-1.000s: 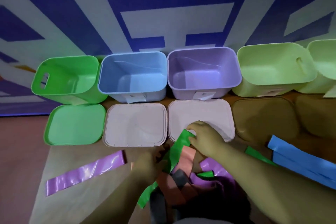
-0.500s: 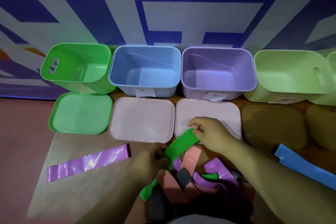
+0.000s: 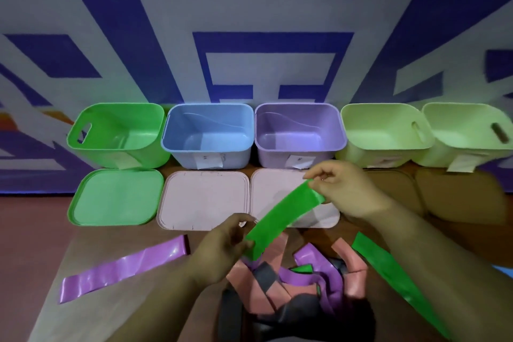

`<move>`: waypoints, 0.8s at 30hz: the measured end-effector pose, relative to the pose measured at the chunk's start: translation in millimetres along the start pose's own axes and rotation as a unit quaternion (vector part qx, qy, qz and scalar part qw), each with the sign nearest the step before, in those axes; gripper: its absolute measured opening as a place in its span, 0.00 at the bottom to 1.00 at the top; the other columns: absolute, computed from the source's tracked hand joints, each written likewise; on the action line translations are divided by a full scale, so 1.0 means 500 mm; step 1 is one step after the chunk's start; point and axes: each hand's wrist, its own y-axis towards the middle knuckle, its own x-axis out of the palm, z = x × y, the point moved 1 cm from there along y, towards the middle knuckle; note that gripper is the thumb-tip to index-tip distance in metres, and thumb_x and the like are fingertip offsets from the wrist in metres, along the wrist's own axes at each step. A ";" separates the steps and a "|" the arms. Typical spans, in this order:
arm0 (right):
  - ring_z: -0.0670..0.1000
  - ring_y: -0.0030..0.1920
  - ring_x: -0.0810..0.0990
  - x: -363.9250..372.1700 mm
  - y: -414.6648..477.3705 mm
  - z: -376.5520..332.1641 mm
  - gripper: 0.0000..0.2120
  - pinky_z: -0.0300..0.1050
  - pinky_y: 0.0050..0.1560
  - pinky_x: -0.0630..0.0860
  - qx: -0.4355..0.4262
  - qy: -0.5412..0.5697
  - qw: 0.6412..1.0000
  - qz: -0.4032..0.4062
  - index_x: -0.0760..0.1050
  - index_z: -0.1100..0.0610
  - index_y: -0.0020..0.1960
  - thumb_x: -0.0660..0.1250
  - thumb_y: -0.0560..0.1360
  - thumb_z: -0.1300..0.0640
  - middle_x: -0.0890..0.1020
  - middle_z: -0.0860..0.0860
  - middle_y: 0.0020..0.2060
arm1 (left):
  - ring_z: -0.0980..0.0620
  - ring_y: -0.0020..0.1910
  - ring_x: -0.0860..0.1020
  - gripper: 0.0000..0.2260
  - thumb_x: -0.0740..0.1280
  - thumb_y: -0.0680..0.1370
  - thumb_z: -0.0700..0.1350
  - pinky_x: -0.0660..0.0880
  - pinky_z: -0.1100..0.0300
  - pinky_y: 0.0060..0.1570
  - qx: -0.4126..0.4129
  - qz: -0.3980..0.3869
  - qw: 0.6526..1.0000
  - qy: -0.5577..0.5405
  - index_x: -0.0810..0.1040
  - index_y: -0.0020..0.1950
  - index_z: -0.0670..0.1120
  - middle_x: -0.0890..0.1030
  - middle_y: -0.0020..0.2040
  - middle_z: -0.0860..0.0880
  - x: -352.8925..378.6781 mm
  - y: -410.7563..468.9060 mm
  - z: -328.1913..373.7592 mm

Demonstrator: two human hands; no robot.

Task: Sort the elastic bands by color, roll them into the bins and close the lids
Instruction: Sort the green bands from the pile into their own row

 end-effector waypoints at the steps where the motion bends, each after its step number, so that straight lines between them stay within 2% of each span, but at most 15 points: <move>1: 0.45 0.31 0.74 -0.016 -0.013 0.003 0.11 0.38 0.35 0.71 -0.001 0.011 1.000 0.018 0.82 0.46 0.42 0.71 0.74 0.63 0.82 0.51 0.33 | 0.56 0.47 0.81 0.17 0.66 0.78 0.31 0.77 0.62 0.47 0.003 -0.009 1.000 -0.004 0.74 0.61 0.50 0.84 0.46 0.53 0.005 -0.002 0.005; 4: 0.48 0.33 0.73 -0.056 -0.054 0.026 0.11 0.36 0.32 0.68 0.006 0.028 0.998 0.063 0.82 0.50 0.42 0.70 0.74 0.65 0.82 0.57 0.35 | 0.44 0.55 0.81 0.16 0.66 0.77 0.32 0.78 0.48 0.55 0.013 -0.041 0.999 -0.011 0.74 0.61 0.48 0.83 0.56 0.46 0.025 -0.005 0.010; 6: 0.48 0.33 0.72 -0.078 -0.085 0.056 0.11 0.37 0.32 0.68 0.028 0.037 0.995 0.087 0.81 0.52 0.42 0.69 0.74 0.67 0.81 0.57 0.34 | 0.42 0.53 0.80 0.16 0.67 0.76 0.36 0.77 0.44 0.55 0.025 -0.057 0.998 0.022 0.75 0.61 0.52 0.82 0.54 0.45 0.043 0.001 0.011; 9: 0.48 0.33 0.74 -0.113 -0.146 0.115 0.12 0.39 0.32 0.68 0.076 0.066 0.988 0.118 0.80 0.53 0.41 0.68 0.75 0.69 0.80 0.54 0.33 | 0.49 0.40 0.77 0.15 0.69 0.74 0.43 0.77 0.47 0.46 0.045 -0.078 0.993 0.081 0.75 0.58 0.58 0.79 0.42 0.47 0.082 0.018 0.010; 11: 0.49 0.36 0.78 -0.134 -0.196 0.162 0.10 0.40 0.37 0.73 0.113 0.044 0.982 0.142 0.81 0.52 0.41 0.69 0.74 0.66 0.83 0.51 0.36 | 0.46 0.38 0.78 0.13 0.69 0.74 0.45 0.77 0.49 0.43 0.045 -0.098 0.989 0.103 0.76 0.56 0.59 0.79 0.39 0.52 0.110 0.036 0.013; 14: 0.49 0.43 0.83 -0.152 -0.282 0.251 0.10 0.48 0.47 0.78 0.173 0.030 0.966 0.192 0.81 0.50 0.41 0.70 0.74 0.64 0.85 0.48 0.40 | 0.49 0.36 0.77 0.10 0.70 0.76 0.36 0.75 0.53 0.40 0.037 -0.144 0.986 0.081 0.80 0.49 0.51 0.81 0.40 0.51 0.163 0.063 0.027; 16: 0.50 0.44 0.83 -0.155 -0.341 0.314 0.11 0.52 0.49 0.80 0.215 0.054 0.949 0.225 0.81 0.49 0.41 0.71 0.74 0.64 0.86 0.47 0.41 | 0.53 0.36 0.74 0.10 0.67 0.76 0.31 0.70 0.57 0.37 0.033 -0.183 0.980 0.076 0.81 0.48 0.46 0.81 0.38 0.52 0.200 0.087 0.042; 18: 0.49 0.42 0.83 -0.156 -0.398 0.365 0.13 0.48 0.48 0.80 0.239 0.067 0.931 0.267 0.81 0.49 0.39 0.71 0.73 0.66 0.85 0.48 0.40 | 0.57 0.36 0.74 0.09 0.66 0.77 0.31 0.70 0.62 0.37 0.050 -0.210 0.969 0.117 0.81 0.49 0.43 0.81 0.37 0.53 0.242 0.113 0.060; 21: 0.39 0.36 0.81 -0.157 -0.472 0.418 0.15 0.30 0.40 0.76 0.268 0.058 0.915 0.297 0.80 0.48 0.38 0.71 0.73 0.69 0.85 0.49 0.38 | 0.55 0.34 0.71 0.09 0.65 0.77 0.31 0.68 0.65 0.33 0.048 -0.216 0.961 0.169 0.81 0.47 0.44 0.77 0.36 0.47 0.310 0.162 0.081; 22: 0.39 0.36 0.81 -0.156 -0.494 0.436 0.14 0.31 0.38 0.75 0.275 0.054 0.912 0.301 0.81 0.49 0.39 0.71 0.73 0.68 0.85 0.49 0.38 | 0.55 0.32 0.70 0.09 0.65 0.77 0.32 0.67 0.64 0.31 0.045 -0.219 0.956 0.190 0.81 0.45 0.45 0.76 0.34 0.48 0.333 0.179 0.084; 24: 0.41 0.37 0.82 -0.153 -0.531 0.474 0.11 0.39 0.40 0.78 0.296 0.036 0.905 0.303 0.81 0.49 0.39 0.72 0.73 0.65 0.85 0.47 0.37 | 0.57 0.31 0.72 0.09 0.66 0.77 0.37 0.69 0.62 0.33 0.042 -0.227 0.943 0.241 0.81 0.43 0.50 0.79 0.34 0.55 0.376 0.216 0.090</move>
